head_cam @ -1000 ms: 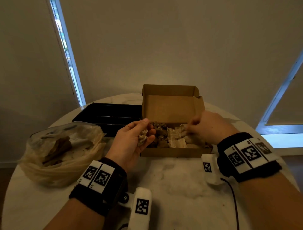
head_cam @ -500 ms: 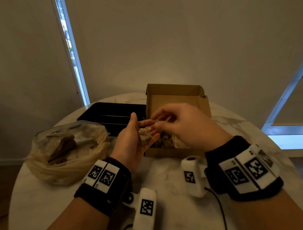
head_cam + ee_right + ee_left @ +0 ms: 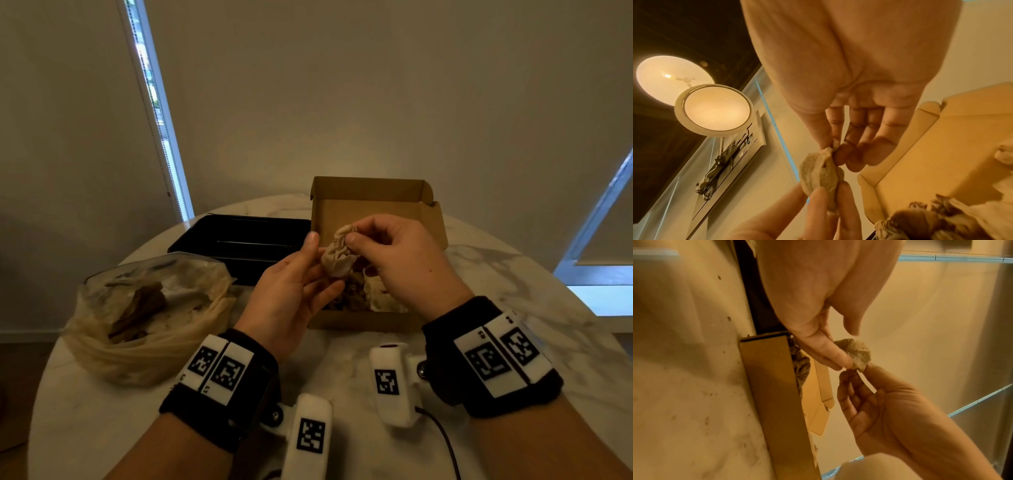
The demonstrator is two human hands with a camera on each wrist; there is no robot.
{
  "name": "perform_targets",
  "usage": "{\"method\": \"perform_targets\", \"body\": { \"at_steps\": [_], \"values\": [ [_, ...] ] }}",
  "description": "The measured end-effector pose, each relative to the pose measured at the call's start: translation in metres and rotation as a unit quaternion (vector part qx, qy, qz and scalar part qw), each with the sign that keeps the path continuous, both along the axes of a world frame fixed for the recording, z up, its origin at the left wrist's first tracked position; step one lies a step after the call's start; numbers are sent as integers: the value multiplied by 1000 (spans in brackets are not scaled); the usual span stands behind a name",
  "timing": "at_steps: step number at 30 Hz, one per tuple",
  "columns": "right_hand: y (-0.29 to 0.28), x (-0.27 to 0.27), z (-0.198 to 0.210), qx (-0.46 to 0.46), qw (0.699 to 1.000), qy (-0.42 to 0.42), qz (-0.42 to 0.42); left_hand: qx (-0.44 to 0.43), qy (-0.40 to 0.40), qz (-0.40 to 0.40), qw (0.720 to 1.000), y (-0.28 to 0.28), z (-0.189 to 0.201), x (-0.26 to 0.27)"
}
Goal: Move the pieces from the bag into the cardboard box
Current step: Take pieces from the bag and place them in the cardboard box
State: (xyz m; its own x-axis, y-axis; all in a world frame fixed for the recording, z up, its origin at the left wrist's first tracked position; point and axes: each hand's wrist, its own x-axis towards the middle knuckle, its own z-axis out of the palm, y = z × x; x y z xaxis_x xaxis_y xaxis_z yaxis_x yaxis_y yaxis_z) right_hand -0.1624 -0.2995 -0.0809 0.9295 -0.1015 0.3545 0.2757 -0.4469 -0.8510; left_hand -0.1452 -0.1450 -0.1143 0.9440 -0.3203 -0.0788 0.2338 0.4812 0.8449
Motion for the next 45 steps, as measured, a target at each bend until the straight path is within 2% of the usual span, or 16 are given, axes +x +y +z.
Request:
{"method": "perform_targets", "body": {
  "at_steps": [4,9,12,18,20,24,26,30,35,39,42,45],
  "values": [
    [-4,1,-1,12,1000,17,-3,-32,-10,11,999,1,-1,1],
    [-3,-2,-5,21,995,90,39,-37,-49,24,998,2,-4,2],
    [-2,-2,-5,6,998,60,21,-37,-60,21,997,1,-4,2],
    [-6,2,-4,73,997,16,-9,-35,-57,29,997,-1,-3,1],
    [-6,1,-4,74,997,28,4,-43,-62,28,997,-1,-3,1],
    [-4,-3,-5,61,991,105,57,-38,-71,30,996,0,-5,2],
    [-9,-3,-3,38,995,88,37,-35,-66,36,997,0,-6,4],
    [-35,-9,3,77,994,73,-13,-6,-65,106,992,3,-10,9],
    [-73,-22,-3,21,988,106,-108,103,-65,166,979,10,-18,17],
    [-77,-27,-7,-46,974,173,-136,147,-40,137,979,7,-27,19],
    [-72,-29,-4,-134,955,225,-139,184,-33,118,975,5,-31,20],
    [-74,-31,-1,-172,943,233,-163,201,-22,109,973,5,-33,22]
  ]
}}
